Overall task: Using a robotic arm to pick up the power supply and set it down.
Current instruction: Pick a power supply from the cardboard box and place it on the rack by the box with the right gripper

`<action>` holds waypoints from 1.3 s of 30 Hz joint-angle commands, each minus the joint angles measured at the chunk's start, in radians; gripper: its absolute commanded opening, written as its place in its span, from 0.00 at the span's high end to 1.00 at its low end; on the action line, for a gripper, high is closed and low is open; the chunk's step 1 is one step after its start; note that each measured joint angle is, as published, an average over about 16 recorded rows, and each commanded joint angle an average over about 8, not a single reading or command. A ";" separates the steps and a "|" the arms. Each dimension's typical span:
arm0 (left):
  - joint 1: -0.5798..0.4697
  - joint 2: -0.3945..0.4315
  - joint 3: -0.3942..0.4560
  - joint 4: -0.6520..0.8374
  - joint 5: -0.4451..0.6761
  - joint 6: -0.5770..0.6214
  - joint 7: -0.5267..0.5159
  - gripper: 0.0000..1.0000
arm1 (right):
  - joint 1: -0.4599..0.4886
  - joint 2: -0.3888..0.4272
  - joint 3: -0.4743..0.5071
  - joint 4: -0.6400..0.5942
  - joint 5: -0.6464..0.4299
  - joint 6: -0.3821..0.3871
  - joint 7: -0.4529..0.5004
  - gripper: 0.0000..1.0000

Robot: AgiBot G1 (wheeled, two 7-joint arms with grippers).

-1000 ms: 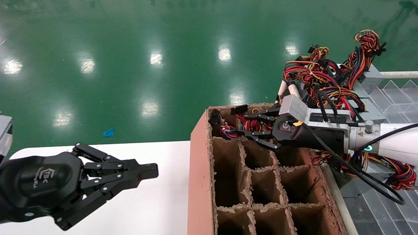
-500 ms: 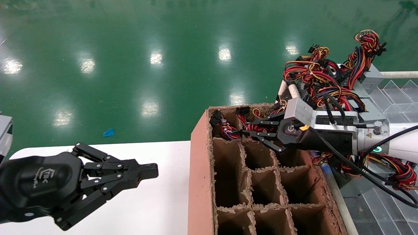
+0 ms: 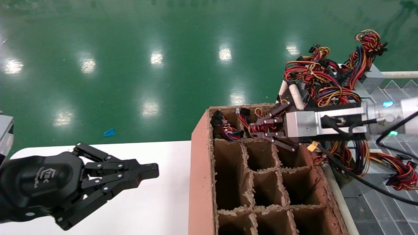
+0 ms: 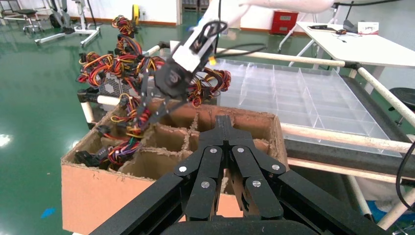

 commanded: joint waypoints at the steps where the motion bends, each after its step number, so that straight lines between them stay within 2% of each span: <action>1: 0.000 0.000 0.000 0.000 0.000 0.000 0.000 1.00 | 0.015 0.006 -0.004 0.029 -0.007 -0.014 -0.042 1.00; 7: 0.000 0.000 0.000 0.000 0.000 0.000 0.000 1.00 | 0.062 0.031 -0.011 0.128 -0.015 -0.041 -0.074 1.00; 16: 0.000 0.000 0.000 0.000 0.000 0.000 0.000 1.00 | 0.112 0.111 0.002 0.341 0.008 -0.037 -0.043 1.00; 28: 0.000 0.000 0.000 0.000 0.000 0.000 0.000 1.00 | 0.177 0.278 0.078 0.677 0.038 0.050 0.110 1.00; 39: 0.000 0.000 0.000 0.000 0.000 0.000 0.000 1.00 | 0.249 0.415 0.113 0.776 -0.028 0.105 0.237 1.00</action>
